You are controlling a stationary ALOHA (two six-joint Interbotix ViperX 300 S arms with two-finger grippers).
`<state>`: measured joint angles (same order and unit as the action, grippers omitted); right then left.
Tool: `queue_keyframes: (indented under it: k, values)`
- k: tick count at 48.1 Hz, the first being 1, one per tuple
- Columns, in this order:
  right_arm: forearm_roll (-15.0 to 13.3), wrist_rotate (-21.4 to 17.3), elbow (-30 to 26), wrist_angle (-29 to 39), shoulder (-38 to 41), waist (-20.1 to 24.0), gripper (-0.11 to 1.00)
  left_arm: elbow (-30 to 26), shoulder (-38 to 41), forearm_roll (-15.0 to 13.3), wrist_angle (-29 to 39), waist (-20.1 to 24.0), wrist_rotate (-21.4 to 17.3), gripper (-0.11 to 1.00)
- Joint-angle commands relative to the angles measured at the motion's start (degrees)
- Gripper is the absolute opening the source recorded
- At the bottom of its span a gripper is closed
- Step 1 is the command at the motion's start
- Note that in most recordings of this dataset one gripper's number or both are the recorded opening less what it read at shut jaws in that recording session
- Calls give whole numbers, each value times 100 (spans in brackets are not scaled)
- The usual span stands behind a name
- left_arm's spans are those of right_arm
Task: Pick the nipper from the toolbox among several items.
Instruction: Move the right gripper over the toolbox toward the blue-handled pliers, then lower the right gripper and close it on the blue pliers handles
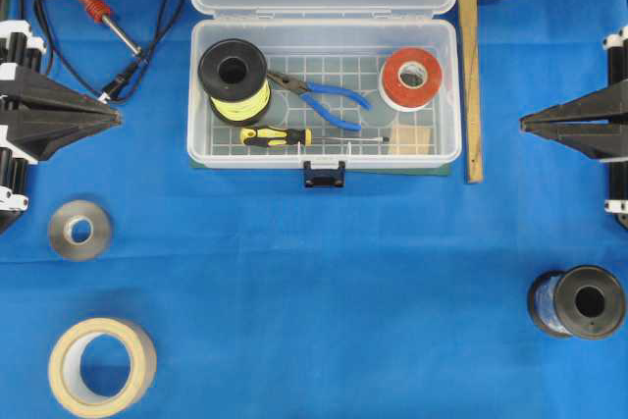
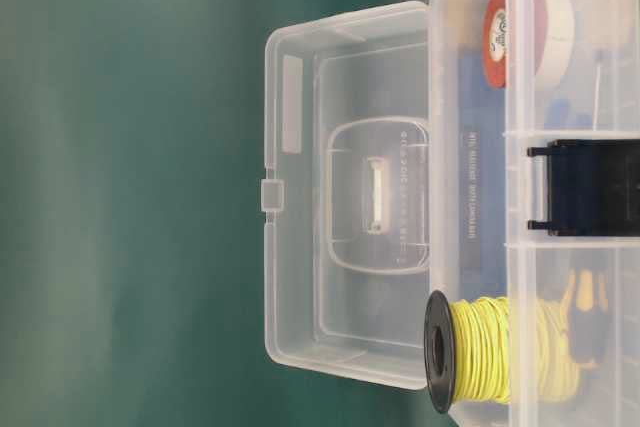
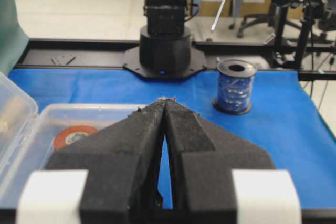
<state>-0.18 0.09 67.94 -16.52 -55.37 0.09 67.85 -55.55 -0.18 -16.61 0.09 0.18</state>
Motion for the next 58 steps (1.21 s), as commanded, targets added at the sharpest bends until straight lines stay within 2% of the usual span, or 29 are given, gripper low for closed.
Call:
queue_keyframes:
  k: [1,14,30,32,35,40,44,58]
  values:
    - [35,-70,-211,9,88,-62,0,-123,35,-167,-44,-26,-70,0]
    - [53,-308,-1134,1310,1046,-703,0,-114,62,-167,-88,-26,-62,0]
    - [0,-272,-2839,2821,3419,-1327,2,-105,88,-167,-97,-26,-62,0]
    - [-18,-264,-3050,3006,3718,-1371,7,-105,88,-167,-97,-26,-62,0]
    - [-62,-246,-3366,3331,4104,-1406,21,-105,97,-176,-97,-26,-44,0]
    - [-229,-237,-3894,3779,4755,-1424,54,-105,97,-176,-97,-26,-9,0]
    - [-308,-246,-4192,3955,5229,-1477,74,-97,97,-176,-88,-26,0,0]
    - [-334,-237,-4729,3990,6609,-1564,67,-88,105,-185,-53,-26,0,0]
